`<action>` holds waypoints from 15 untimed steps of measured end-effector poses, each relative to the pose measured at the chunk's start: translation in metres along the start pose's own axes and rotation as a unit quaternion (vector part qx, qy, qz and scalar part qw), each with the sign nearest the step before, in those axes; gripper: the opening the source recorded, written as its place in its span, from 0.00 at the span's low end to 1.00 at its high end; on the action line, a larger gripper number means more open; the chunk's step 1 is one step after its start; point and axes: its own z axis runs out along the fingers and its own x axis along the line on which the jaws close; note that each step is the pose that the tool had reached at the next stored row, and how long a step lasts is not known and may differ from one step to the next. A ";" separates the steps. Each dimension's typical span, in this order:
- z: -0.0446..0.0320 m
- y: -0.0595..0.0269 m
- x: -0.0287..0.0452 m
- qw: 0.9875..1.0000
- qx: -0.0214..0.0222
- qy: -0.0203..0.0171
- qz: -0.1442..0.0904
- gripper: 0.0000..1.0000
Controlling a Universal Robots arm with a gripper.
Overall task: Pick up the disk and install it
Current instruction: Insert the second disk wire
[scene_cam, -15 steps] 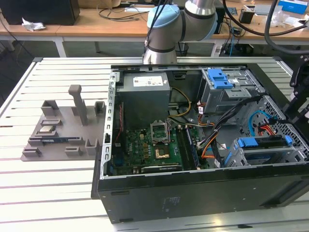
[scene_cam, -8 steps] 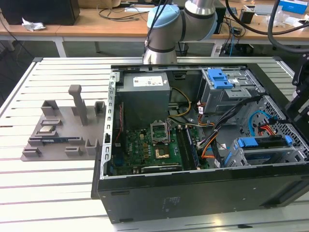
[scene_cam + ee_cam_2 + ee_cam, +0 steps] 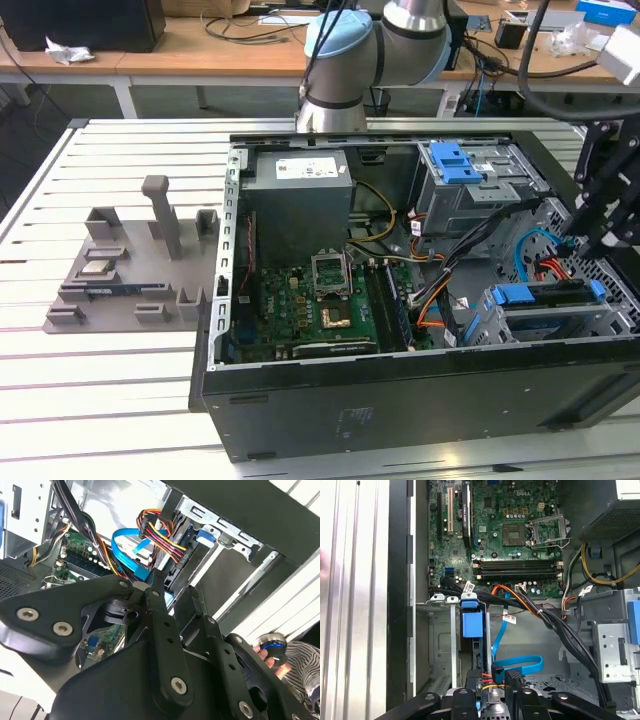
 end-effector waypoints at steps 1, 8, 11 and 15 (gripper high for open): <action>0.0019 0.0002 -0.0001 1.000 0.000 0.000 -0.002 0.36; 0.0094 0.0003 -0.0005 1.000 0.000 0.001 -0.009 0.36; 0.0097 0.0002 -0.0005 1.000 0.000 0.001 -0.009 0.22; 0.0098 0.0002 -0.0005 1.000 0.000 0.001 -0.009 0.16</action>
